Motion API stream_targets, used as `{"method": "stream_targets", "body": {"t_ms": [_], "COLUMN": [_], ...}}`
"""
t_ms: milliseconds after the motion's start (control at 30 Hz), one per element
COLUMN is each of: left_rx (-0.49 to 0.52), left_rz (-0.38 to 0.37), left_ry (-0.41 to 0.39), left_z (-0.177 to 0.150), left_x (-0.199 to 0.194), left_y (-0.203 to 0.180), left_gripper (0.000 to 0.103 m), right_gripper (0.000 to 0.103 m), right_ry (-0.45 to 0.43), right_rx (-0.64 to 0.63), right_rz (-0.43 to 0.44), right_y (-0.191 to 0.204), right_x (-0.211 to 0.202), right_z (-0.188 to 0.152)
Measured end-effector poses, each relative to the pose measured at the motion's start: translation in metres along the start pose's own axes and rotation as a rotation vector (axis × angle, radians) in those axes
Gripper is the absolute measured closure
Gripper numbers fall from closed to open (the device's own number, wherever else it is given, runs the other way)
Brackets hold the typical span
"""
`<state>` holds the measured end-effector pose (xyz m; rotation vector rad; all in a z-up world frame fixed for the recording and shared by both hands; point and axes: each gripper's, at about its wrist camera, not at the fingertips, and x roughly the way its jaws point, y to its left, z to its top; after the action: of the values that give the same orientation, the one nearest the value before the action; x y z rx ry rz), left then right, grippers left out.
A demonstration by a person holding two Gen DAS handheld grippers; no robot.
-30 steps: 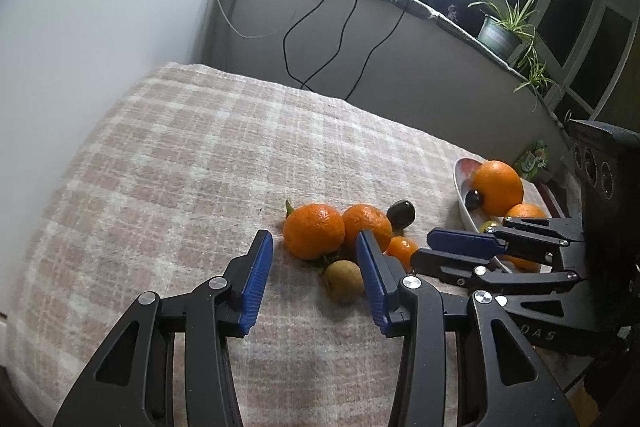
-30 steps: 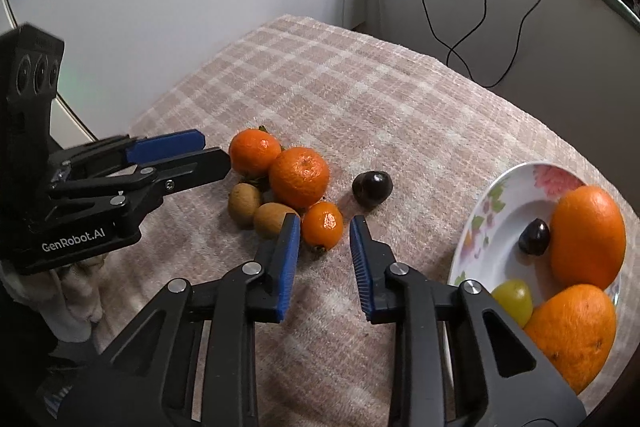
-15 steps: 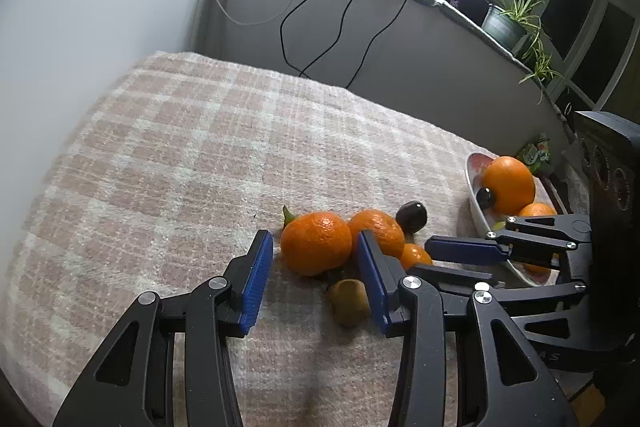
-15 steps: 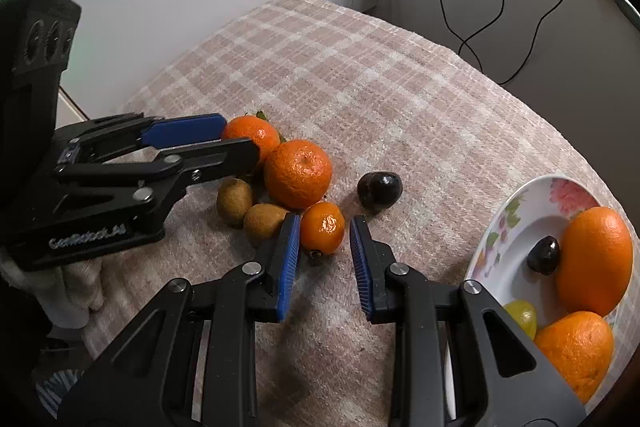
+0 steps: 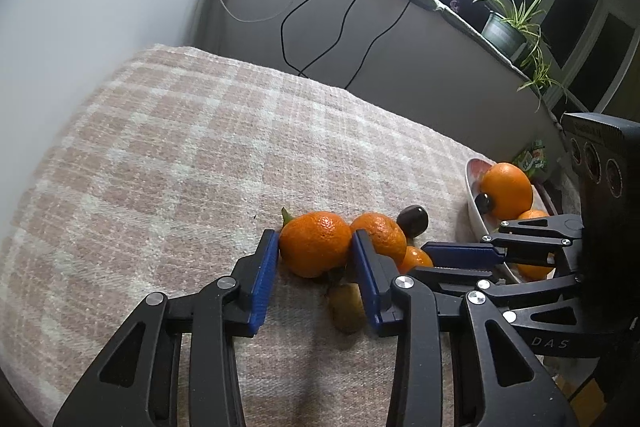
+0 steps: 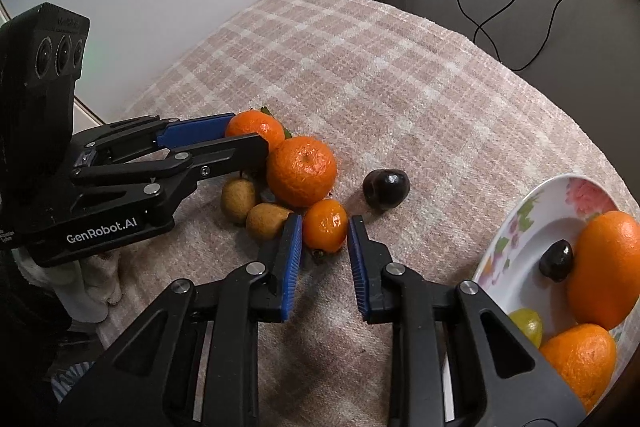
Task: Organize fruits
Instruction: 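Close the left gripper on the tangerine while the right grasps the small tangerine, then carry both tangerines over the white plate with the left and right grippers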
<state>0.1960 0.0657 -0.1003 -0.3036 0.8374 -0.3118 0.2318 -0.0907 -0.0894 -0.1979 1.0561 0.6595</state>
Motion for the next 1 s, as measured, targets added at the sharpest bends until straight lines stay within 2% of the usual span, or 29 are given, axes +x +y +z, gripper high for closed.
{"method": "stream_targets", "body": {"t_ms": [633, 1000], "left_rx": [-0.005, 0.032], "left_rz": [0.02, -0.013], "left_ry": [-0.056, -0.095], "left_z": [-0.002, -0.005], "left_x": [-0.023, -0.041], "left_y": [-0.007, -0.036], "left_gripper": [0.067, 0.067], "right_gripper": [0.079, 0.079], "right_ry": [-0.096, -0.171], "right_rx": [0.047, 0.099], "right_rz": [0.023, 0.031], "right_y": [-0.008, -0.032], "right_x": [-0.045, -0.091], "right_z": [-0.01, -0.019]}}
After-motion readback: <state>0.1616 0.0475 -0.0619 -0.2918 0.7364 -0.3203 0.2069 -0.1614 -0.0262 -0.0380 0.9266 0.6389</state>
